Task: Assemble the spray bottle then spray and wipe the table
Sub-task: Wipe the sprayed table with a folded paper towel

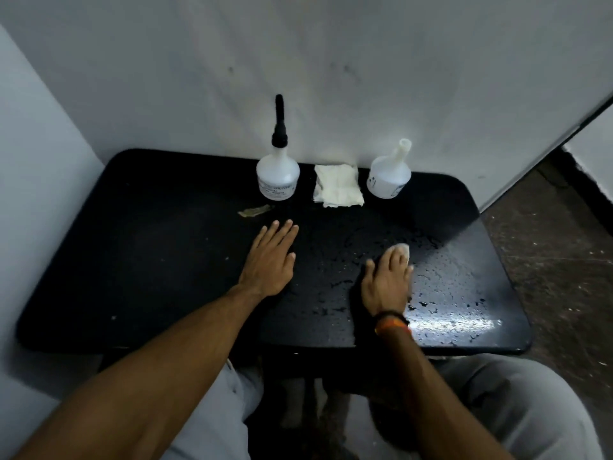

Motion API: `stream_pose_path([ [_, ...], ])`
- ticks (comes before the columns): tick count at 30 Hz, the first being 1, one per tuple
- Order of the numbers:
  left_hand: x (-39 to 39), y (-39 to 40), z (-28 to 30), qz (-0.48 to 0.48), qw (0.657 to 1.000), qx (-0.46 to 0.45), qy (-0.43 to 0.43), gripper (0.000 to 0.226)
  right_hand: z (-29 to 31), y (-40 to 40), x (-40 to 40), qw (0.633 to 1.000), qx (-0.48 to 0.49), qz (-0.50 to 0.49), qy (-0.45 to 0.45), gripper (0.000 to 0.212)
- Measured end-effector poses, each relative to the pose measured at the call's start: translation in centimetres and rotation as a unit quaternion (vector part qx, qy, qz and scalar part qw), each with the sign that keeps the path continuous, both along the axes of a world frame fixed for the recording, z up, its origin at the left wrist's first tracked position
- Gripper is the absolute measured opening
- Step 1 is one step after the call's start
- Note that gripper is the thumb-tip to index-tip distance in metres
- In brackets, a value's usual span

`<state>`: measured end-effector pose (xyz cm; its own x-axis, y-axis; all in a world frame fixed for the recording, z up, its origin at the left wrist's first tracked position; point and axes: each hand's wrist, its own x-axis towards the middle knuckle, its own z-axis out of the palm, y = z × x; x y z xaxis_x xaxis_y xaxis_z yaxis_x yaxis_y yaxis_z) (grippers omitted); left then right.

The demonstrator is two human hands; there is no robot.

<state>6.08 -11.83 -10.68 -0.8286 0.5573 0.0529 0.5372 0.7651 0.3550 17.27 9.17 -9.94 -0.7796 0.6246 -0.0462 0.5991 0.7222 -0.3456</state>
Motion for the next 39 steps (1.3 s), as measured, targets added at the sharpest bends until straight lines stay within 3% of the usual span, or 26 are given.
stream_pose_path([
  [3,-0.1,-0.6,0.4,0.072,0.997,0.015,-0.004,0.062,0.4,-1.2,-5.3,0.999,0.003,0.034,-0.015,0.063],
  [7,-1.0,-1.8,0.8,0.191,0.979,0.061,-0.041,0.054,0.2,-7.3,-8.4,0.984,0.007,0.177,-0.01,0.062],
  [13,-1.2,-2.5,0.9,0.188,0.977,0.068,-0.08,0.049,-1.0,-17.2,-0.6,0.918,0.005,0.396,0.035,0.06],
  [17,-0.4,-2.2,1.4,0.184,0.979,0.03,-0.087,0.049,-1.7,-16.0,6.0,0.926,0.006,0.371,0.065,0.057],
  [20,0.3,-2.0,2.2,0.174,0.979,0.005,-0.109,0.05,-1.7,-11.4,8.0,0.956,0.027,0.281,0.073,0.056],
  [24,1.2,-2.1,3.0,0.15,0.978,-0.018,-0.14,0.052,-1.2,-4.9,5.8,0.992,0.014,0.119,0.029,0.059],
  [27,1.5,-2.3,3.4,0.135,0.978,-0.042,-0.151,0.057,-0.2,-3.8,2.1,0.996,0.0,0.092,0.011,0.06],
  [29,1.6,-2.3,3.6,0.132,0.977,-0.049,-0.158,0.06,0.5,-5.0,-0.4,0.994,-0.021,0.107,0.011,0.059],
  [32,1.8,-1.9,3.7,0.132,0.975,-0.051,-0.171,0.061,1.0,-8.6,-1.3,0.978,-0.019,0.205,0.015,0.058],
  [36,1.7,-1.4,3.6,0.136,0.973,-0.047,-0.18,0.06,0.3,-12.8,3.0,0.935,-0.033,0.352,0.022,0.059],
  [39,1.6,-1.4,3.5,0.151,0.971,-0.039,-0.179,0.061,0.3,-11.6,6.3,0.899,-0.017,0.437,0.02,0.063],
])
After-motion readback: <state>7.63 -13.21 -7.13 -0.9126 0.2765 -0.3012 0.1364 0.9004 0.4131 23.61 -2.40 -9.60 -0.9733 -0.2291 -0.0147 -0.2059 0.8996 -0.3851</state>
